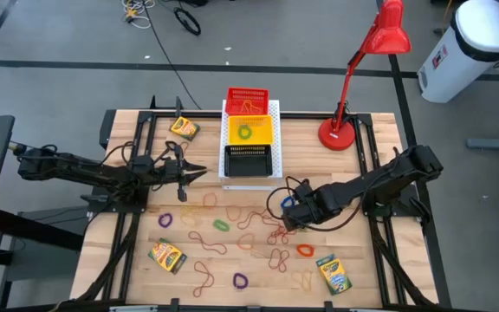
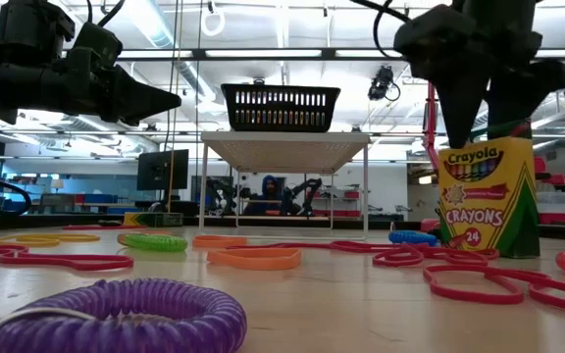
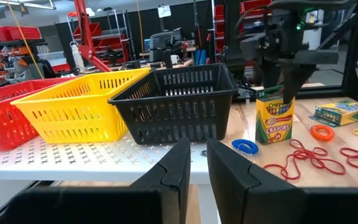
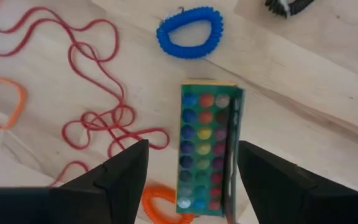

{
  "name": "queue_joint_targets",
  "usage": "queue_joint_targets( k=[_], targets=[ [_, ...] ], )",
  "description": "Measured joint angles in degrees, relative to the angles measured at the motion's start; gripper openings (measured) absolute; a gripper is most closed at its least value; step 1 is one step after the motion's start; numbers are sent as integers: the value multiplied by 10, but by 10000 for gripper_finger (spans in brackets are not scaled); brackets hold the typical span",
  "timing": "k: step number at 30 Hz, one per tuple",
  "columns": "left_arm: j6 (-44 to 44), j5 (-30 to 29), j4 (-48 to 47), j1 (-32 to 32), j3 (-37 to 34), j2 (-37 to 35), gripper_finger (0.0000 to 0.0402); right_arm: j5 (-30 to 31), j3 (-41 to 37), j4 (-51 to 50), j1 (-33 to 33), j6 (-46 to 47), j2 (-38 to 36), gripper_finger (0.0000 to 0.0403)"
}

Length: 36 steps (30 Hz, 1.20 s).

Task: Pick & Place Office Desk Supplies
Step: Put the yellow crayon box into the black bin on the shelf

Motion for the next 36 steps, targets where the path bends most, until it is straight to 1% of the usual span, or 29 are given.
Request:
queue_joint_targets(
  k=[3, 6, 12, 17, 21, 24, 26, 30, 33, 36],
  targets=[
    [0, 0, 0, 0, 0, 0, 62, -2, -17, 12, 0, 0, 0, 249],
    [0, 0, 0, 0, 0, 0, 62, -3, -36, 28, -1, 7, 0, 235],
    [0, 0, 0, 0, 0, 0, 62, -22, -67, 93, 0, 15, 0, 187],
    [0, 0, 0, 0, 0, 0, 62, -26, -60, 98, -1, 15, 0, 142],
    [0, 0, 0, 0, 0, 0, 62, -31, -26, 98, -1, 7, 0, 115],
    [0, 0, 0, 0, 0, 0, 62, -40, 16, 72, -2, 5, 1, 111],
    [0, 0, 0, 0, 0, 0, 62, -51, 53, 35, -5, 5, 1, 115],
    [0, 0, 0, 0, 0, 0, 62, -56, 160, -59, -8, 8, 1, 121],
    [0, 0, 0, 0, 0, 0, 62, -30, 252, -132, -15, 17, 1, 118],
    [0, 0, 0, 0, 0, 0, 62, 14, 346, -190, -33, 20, 0, 115]
  ],
)
